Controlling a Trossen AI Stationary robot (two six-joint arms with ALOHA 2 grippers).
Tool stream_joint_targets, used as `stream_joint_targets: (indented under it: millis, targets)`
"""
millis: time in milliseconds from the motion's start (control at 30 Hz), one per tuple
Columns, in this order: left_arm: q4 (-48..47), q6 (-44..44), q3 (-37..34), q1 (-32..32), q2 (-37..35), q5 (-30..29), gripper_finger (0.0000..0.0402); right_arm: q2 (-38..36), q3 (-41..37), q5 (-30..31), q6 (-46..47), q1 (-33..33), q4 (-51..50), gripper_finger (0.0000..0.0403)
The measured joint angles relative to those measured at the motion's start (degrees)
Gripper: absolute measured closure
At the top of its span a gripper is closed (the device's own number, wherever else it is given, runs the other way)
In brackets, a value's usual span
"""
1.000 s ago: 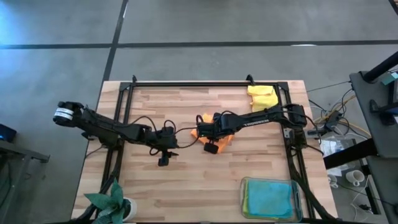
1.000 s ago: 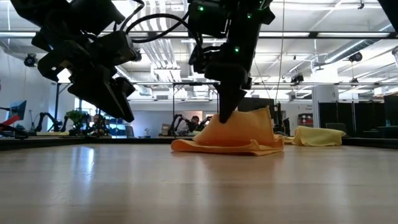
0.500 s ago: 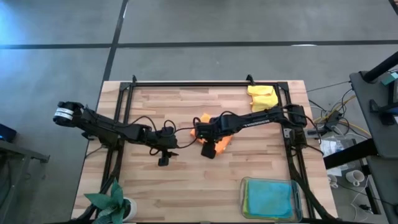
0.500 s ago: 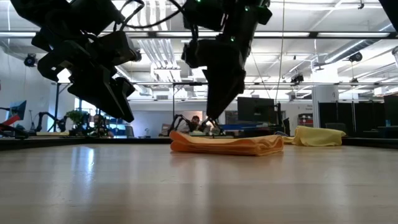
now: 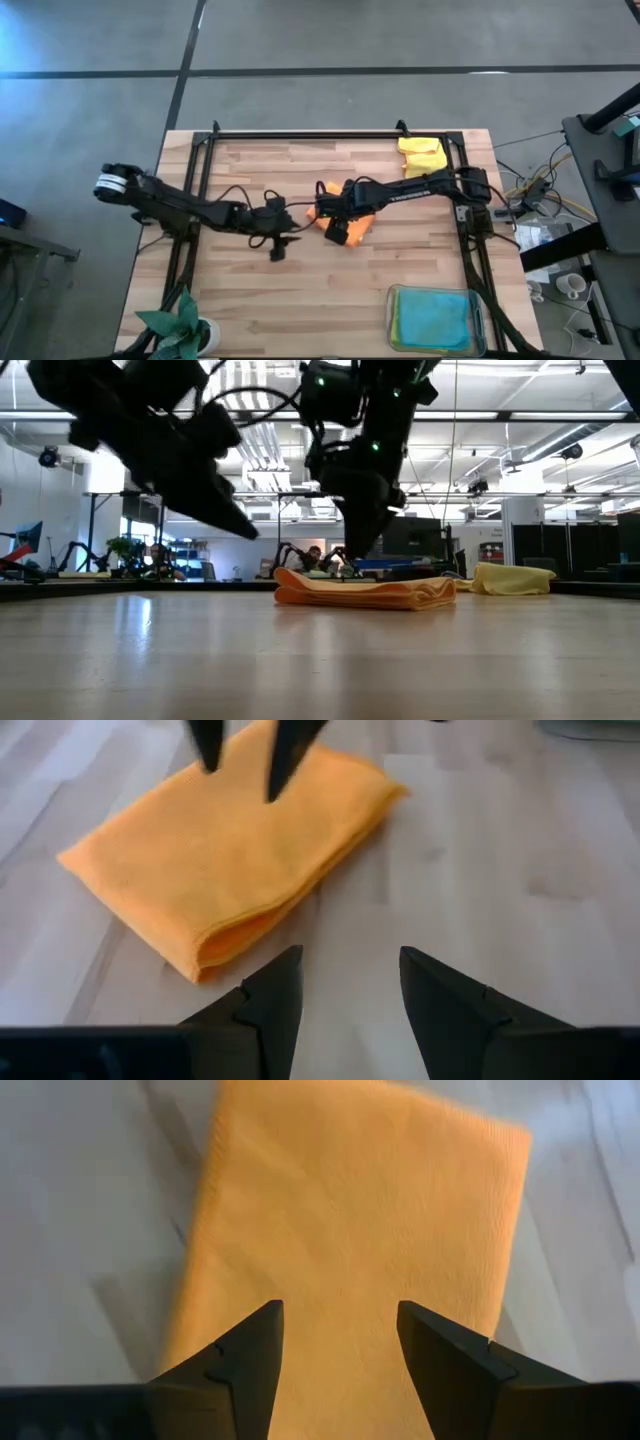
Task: Fold microfiber towels
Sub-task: Put the orange towel into the transparent bin
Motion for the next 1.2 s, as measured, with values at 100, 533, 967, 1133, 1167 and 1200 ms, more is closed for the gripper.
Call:
stream_joint_targets:
  millis: [100, 533, 967, 1133, 1167, 1200]
  targets:
    - [4.98, -0.83, 0.07, 1.63, 5.16, -0.16, 0.0249, -0.25, -2.89, -0.03, 0.26, 0.04, -0.05, 0.0209]
    - [20.65, 4.02, 2.69, 8.99, 22.58, -0.23, 0.0249, -2.14, -13.52, 2.99, 10.95, -2.22, -1.10, 0.0209]
    - [21.50, 3.68, 3.20, 9.78, 15.33, 9.06, 0.0249, -13.75, -15.07, 4.99, 12.05, -2.07, -2.33, 0.0209]
    - [24.06, 3.61, 5.63, 11.74, 17.44, 8.86, 0.0249, -17.38, -20.71, 3.51, 10.87, -5.63, 0.51, 0.0215]
    - [24.53, 3.68, 6.10, 12.39, 18.89, 8.86, 0.0249, -17.64, -22.32, 2.40, 10.68, -6.40, 2.05, 0.0219]
    - [25.38, 3.68, 6.76, 13.06, 20.65, 8.86, 0.0249, -17.73, -24.07, 1.12, 10.64, -7.03, 4.00, 0.0224]
